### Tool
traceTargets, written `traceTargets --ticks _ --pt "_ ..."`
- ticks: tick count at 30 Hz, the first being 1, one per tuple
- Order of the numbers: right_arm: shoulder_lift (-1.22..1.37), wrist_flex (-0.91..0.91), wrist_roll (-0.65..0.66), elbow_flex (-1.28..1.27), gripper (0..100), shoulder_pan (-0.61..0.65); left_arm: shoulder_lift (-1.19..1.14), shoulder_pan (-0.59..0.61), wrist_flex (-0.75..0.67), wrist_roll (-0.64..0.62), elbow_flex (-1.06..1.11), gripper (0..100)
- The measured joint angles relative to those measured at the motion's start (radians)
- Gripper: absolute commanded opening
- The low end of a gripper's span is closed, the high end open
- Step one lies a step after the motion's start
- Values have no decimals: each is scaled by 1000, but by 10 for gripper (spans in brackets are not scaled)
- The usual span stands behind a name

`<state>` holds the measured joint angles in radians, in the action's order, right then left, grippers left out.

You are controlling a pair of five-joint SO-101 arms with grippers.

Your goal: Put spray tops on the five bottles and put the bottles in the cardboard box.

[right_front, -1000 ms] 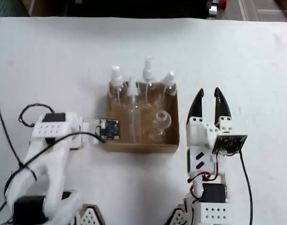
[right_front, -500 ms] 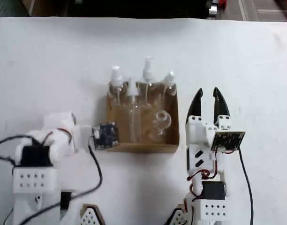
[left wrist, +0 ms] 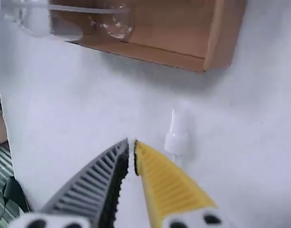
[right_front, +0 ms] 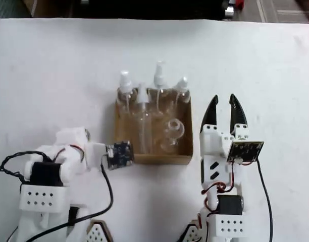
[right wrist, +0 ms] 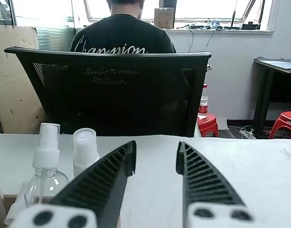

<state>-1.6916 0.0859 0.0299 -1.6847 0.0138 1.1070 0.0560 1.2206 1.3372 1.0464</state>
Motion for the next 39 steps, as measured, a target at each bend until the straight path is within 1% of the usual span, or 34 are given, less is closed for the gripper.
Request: traceTargets --ticks 2,4,6,8,9,13,17,19,22,25,29,39 --pt "0 0 0 0 124 0 0 0 -23 -20 29 28" --pt "0 0 0 0 123 0 0 0 -49 28 81 28" --pt "0 0 6 0 123 26 -6 2 -68 87 114 28" --pt "0 0 46 0 123 43 -35 21 -89 100 112 29" --pt "0 2 71 0 123 51 -77 40 -100 101 104 38" --pt "0 12 141 0 123 98 -290 74 -98 124 12 135" --pt "0 12 158 0 123 100 -559 77 -41 130 -104 93" --pt "0 12 160 0 123 100 -631 71 -38 130 -126 111" --pt "0 12 160 0 123 100 -658 60 -35 130 -126 146" --pt "0 12 160 0 123 100 -667 58 -38 130 -126 151" --pt "0 12 163 0 123 100 -671 57 -118 130 -126 151" --pt "0 12 163 0 123 100 -690 57 -235 130 -126 151"
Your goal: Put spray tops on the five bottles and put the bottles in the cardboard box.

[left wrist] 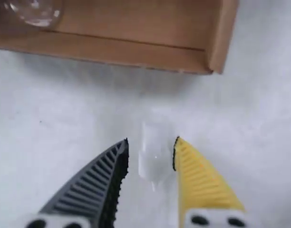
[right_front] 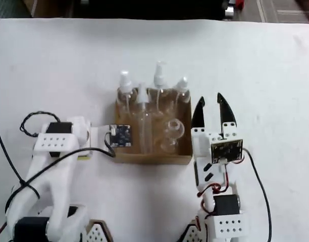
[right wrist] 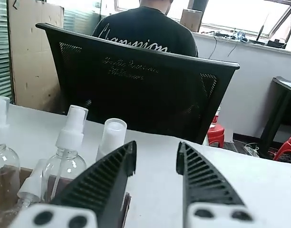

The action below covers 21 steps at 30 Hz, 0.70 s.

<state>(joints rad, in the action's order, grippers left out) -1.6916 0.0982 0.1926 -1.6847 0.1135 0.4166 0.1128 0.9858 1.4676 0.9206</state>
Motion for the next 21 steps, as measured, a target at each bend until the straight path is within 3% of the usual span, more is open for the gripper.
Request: traceTargets --ticks 4,13,18,21 --pt "0 0 0 0 123 0 -84 28 -69 0 0 151" --pt "0 0 0 0 123 0 -203 43 -83 2 0 145" --pt "0 0 0 0 123 0 -212 43 -81 43 -2 26" --pt "0 0 0 0 123 0 -212 43 -83 64 0 24"
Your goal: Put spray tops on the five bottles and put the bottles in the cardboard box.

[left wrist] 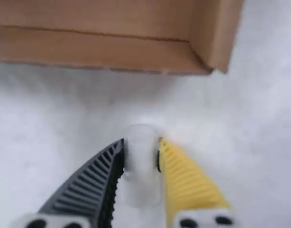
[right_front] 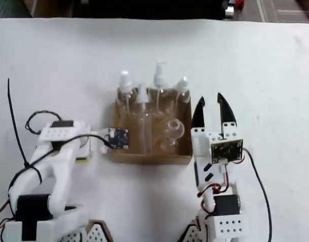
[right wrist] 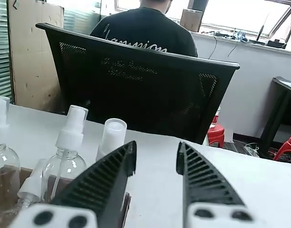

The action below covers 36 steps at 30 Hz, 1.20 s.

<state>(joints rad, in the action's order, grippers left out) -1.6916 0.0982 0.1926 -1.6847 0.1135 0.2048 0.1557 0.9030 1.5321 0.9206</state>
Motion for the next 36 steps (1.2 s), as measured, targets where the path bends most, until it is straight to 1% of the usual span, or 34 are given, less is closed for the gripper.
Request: traceTargets --ticks 3,6,10,13,16,21,24,27,29,32,36 --pt "0 0 0 0 123 0 0 -2 6 -5 -6 23" --pt "0 0 0 0 123 0 32 -23 109 -94 -95 23" --pt "0 0 0 0 123 0 184 -89 336 -273 -292 23" --pt "0 0 0 0 123 0 341 -155 466 -420 -440 23" --pt "0 0 0 0 123 0 497 -227 514 -589 -578 23" --pt "0 0 0 0 123 0 666 -385 514 -916 -804 23" --pt "0 0 0 0 122 -8 692 -496 482 -1128 -899 23" --pt "0 -5 -2 0 122 -64 694 -600 402 -1327 -918 23" --pt "0 -20 -52 0 122 -107 680 -661 334 -1432 -911 23" --pt "0 -28 -152 0 122 -176 678 -741 193 -1525 -842 23" --pt "0 -31 -176 0 122 -189 675 -775 -66 -1610 -680 24"
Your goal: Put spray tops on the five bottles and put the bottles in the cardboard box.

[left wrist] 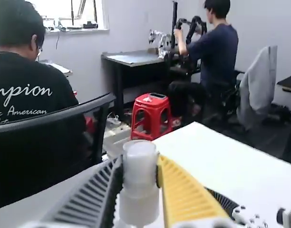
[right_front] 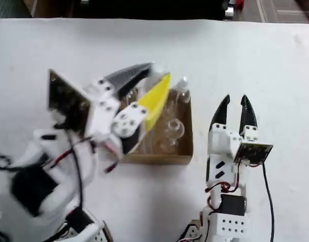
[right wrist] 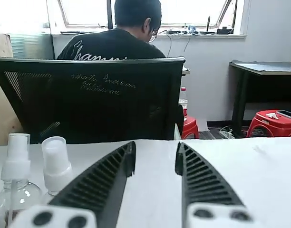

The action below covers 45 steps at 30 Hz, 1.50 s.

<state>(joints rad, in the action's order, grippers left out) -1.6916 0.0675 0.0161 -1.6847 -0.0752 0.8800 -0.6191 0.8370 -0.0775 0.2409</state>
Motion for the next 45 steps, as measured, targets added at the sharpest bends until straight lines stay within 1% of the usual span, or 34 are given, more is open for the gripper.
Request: traceTargets --ticks 3,5,8,12,14,17,21,29,32,40,45 --pt "0 0 -3 0 122 -2 -2 3 -206 -92 129 24" --pt "0 0 -3 0 122 -2 -17 -3 -328 -123 204 24" --pt "14 0 -3 0 122 -5 -94 -9 -416 -137 239 24" --pt "100 -84 -3 0 122 -5 -203 -6 -446 -178 239 24" --pt "163 -144 -3 0 122 -6 -239 -6 -462 -183 239 24" --pt "198 -175 -3 0 122 -6 -275 14 -486 -183 252 24" --pt "219 -189 -3 0 122 -6 -288 64 -489 -183 252 24" --pt "226 -189 -3 0 122 -6 -292 68 -479 -183 252 24" --pt "226 -189 -3 0 122 -6 -293 68 -482 -183 282 24" --pt "226 -189 -3 0 122 -6 -299 68 -583 -183 362 24" --pt "226 -189 -3 0 122 -6 -299 68 -592 -183 350 23"
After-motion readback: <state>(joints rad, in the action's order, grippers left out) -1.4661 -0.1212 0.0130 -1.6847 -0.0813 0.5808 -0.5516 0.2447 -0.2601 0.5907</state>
